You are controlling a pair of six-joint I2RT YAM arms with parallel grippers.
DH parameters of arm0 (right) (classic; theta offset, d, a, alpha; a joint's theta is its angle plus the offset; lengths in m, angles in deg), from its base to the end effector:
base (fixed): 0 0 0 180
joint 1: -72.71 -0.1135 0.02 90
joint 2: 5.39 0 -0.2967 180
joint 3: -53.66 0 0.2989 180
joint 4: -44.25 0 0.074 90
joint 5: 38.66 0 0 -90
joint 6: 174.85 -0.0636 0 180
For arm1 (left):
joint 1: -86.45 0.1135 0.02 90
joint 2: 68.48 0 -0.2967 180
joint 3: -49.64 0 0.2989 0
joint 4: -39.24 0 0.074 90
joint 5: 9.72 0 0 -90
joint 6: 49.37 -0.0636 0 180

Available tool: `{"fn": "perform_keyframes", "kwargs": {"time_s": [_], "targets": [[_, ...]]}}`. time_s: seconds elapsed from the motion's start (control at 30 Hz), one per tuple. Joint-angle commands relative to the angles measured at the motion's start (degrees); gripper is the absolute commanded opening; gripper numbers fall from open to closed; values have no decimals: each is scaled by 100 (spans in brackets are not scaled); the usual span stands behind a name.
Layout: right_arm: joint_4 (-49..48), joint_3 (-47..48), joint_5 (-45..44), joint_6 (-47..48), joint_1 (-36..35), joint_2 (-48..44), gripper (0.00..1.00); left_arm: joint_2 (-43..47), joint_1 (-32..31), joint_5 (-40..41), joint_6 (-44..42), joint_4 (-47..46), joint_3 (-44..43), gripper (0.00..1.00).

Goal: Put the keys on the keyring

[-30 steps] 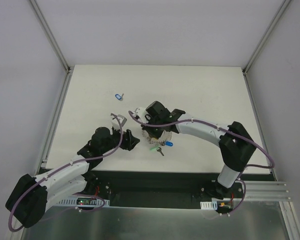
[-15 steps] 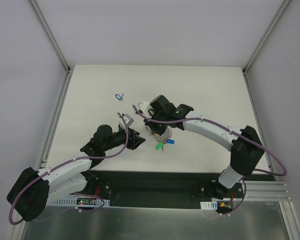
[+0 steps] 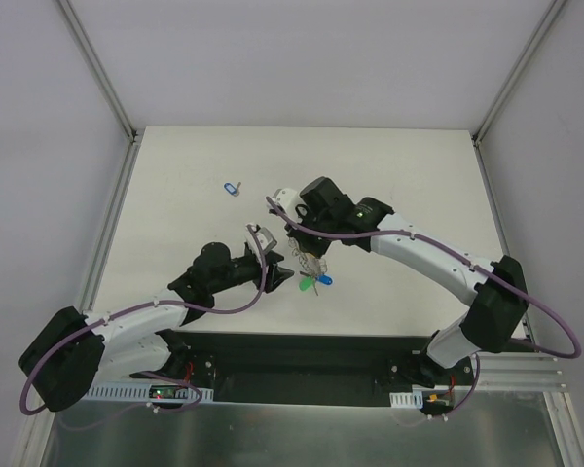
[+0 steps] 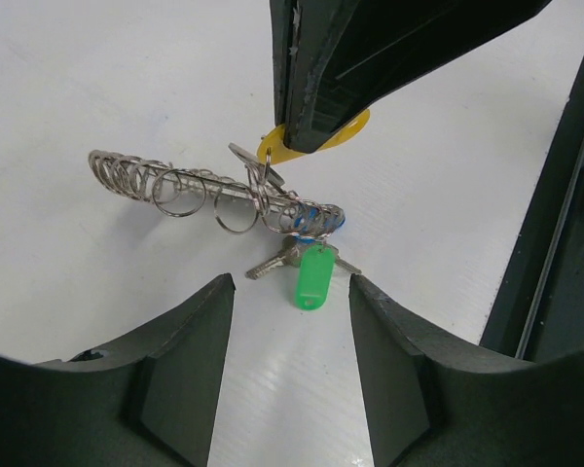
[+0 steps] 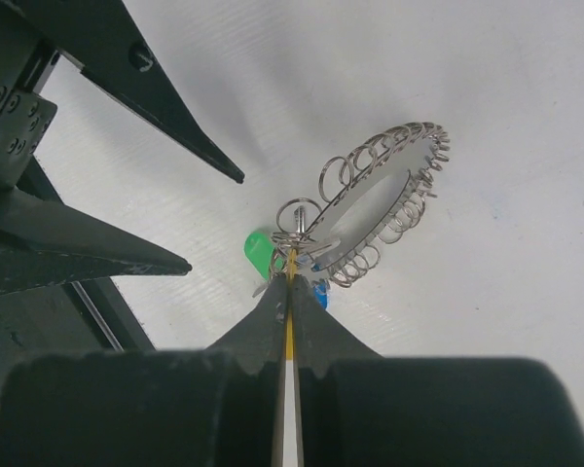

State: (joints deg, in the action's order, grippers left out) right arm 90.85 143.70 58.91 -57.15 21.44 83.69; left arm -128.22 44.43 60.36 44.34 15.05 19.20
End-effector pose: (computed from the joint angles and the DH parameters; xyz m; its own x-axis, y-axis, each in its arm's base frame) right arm 0.2499 0.3250 0.3172 -0.0098 -0.7487 -0.6628 -0.9436 0.2262 -0.2416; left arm 0.1819 -0.1931 0.2116 -0.1231 0.0290 -0.9920 0.8753 0.4742 -0.0947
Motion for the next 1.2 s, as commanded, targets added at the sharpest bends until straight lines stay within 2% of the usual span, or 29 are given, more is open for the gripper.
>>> {"fn": "perform_keyframes", "kwargs": {"time_s": [0.0, 0.13, 0.33, 0.5, 0.87, 1.17], "targets": [[110, 258, -46, -2, 29, -347, 1, -37, -122, 138, -615, -860, -111, 49], [101, 240, -10, 24, 20, -435, 1, 33, -122, -20, -915, -1213, 22, 49], [66, 161, -19, 42, 46, -532, 1, -72, -122, -328, -1021, -1240, -118, 47], [-22, 100, -19, 7, 38, -602, 1, -265, -122, -592, -1082, -1248, -241, 42], [-13, 30, -10, 51, 73, -708, 1, -564, -122, -214, -1047, -1415, -496, 35], [-13, 21, -19, 60, 90, -751, 1, -740, -122, -267, -933, -1398, -576, 27]]}}
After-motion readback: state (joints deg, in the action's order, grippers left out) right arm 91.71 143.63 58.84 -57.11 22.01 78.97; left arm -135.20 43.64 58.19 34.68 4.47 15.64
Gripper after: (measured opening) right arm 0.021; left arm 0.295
